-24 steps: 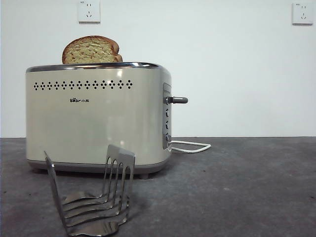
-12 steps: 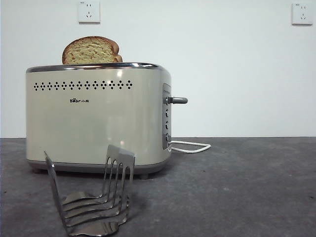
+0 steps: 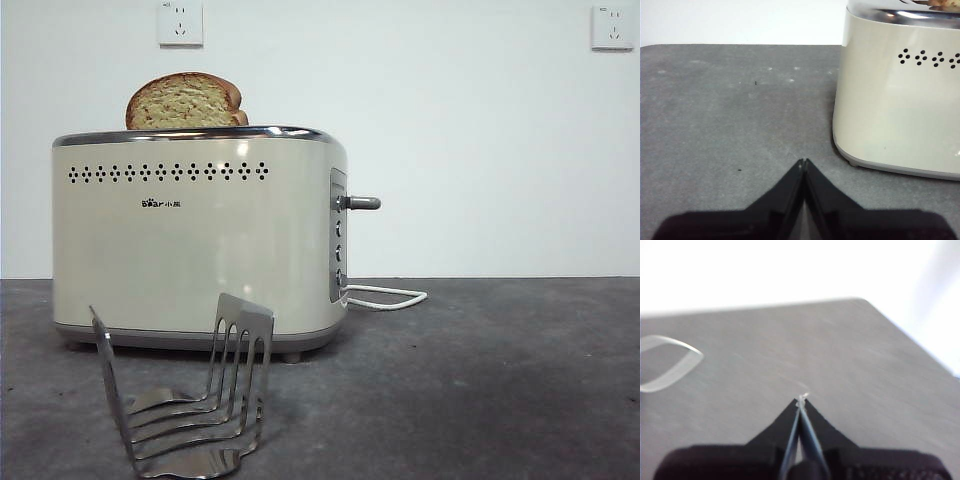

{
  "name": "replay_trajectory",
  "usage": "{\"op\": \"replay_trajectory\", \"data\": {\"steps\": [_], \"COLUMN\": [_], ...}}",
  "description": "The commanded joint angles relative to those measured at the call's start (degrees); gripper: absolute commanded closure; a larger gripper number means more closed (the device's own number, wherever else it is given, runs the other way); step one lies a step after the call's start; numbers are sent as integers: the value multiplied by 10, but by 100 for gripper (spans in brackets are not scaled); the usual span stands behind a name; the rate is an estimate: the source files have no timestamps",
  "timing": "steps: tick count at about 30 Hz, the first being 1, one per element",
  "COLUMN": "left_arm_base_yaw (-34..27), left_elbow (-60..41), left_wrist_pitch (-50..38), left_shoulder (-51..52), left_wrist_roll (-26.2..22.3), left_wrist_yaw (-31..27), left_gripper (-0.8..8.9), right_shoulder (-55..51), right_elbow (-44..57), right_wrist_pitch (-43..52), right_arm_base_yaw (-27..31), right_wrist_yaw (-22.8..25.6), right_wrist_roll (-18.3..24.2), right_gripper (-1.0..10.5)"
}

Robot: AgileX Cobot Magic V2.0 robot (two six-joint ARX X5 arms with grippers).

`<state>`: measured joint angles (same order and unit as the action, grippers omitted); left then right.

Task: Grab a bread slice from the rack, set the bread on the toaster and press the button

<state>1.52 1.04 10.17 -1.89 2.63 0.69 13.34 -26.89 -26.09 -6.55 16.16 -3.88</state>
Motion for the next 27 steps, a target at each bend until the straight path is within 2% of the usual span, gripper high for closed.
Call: {"op": "replay_trajectory", "data": {"steps": [1, 3, 5, 10, 15, 21, 27], "left_arm_base_yaw": [-2, -2, -2, -2, -2, -2, -2], "left_elbow": [-6, -6, -6, -6, -6, -6, -6], "left_wrist_pitch": [-6, -6, -6, -6, -6, -6, -6], "left_shoulder": [-1, -1, -1, -2, -3, -8, -13], "left_wrist_roll": [3, 3, 3, 3, 3, 3, 3], "left_wrist_yaw": [2, 2, 2, 2, 2, 2, 2], "left_gripper": [817, 817, 817, 817, 817, 817, 817], "right_shoulder": [-39, -57, -77, -122, -129, -129, -129], "right_elbow": [107, 157, 197, 259, 261, 260, 260], "right_wrist_pitch": [145, 210, 247, 261, 200, 151, 154], "right_arm_base_yaw": [17, 28, 37, 40, 40, 40, 40], "right_wrist_yaw": [-72, -127, -153, -153, -154, -151, -151], "right_wrist_roll": [-7, -7, -5, -5, 44, 56, 55], "right_gripper": [946, 946, 946, 946, 946, 946, 946]}}
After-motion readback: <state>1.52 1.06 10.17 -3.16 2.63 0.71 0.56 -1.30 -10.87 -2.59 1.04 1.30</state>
